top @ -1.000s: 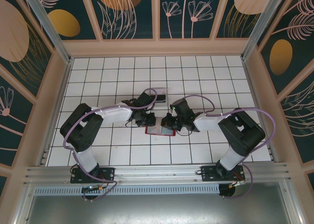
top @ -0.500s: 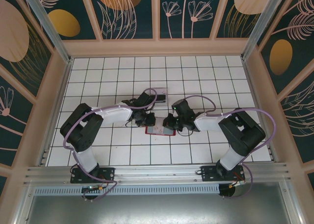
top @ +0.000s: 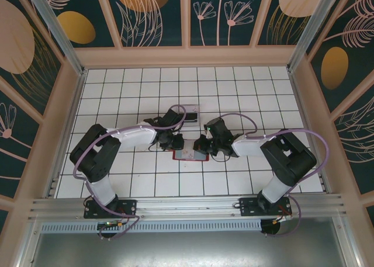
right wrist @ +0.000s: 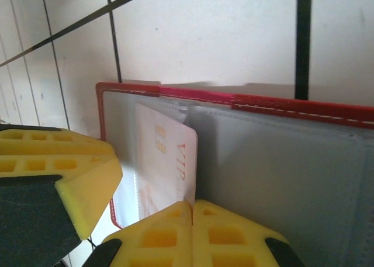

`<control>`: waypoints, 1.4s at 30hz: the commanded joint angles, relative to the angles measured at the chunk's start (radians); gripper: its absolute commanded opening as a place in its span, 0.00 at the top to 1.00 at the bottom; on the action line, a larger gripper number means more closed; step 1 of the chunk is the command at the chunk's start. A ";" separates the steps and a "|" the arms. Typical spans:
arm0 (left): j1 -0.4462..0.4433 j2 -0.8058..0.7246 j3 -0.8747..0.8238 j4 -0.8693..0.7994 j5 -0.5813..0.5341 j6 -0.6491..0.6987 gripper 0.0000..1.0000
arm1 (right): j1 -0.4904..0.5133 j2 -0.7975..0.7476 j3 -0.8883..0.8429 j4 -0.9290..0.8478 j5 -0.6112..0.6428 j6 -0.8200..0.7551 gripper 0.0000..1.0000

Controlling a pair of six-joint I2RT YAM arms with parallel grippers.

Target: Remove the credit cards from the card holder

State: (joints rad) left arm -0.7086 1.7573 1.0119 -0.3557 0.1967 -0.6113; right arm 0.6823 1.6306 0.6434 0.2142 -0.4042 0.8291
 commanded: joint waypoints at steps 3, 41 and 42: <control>0.008 -0.076 0.002 -0.029 -0.022 -0.038 0.79 | -0.007 0.042 -0.016 0.057 -0.042 0.006 0.98; 0.010 0.084 -0.008 -0.042 -0.025 -0.027 0.74 | -0.001 0.042 0.008 -0.029 -0.026 -0.006 0.96; 0.009 0.088 -0.005 -0.051 -0.036 -0.025 0.73 | -0.001 0.038 0.011 -0.036 -0.023 -0.008 0.97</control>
State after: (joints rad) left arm -0.7029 1.7912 1.0077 -0.3168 0.2504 -0.6594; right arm 0.6804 1.6840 0.6472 0.2749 -0.4629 0.8364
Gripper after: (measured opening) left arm 0.264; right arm 0.054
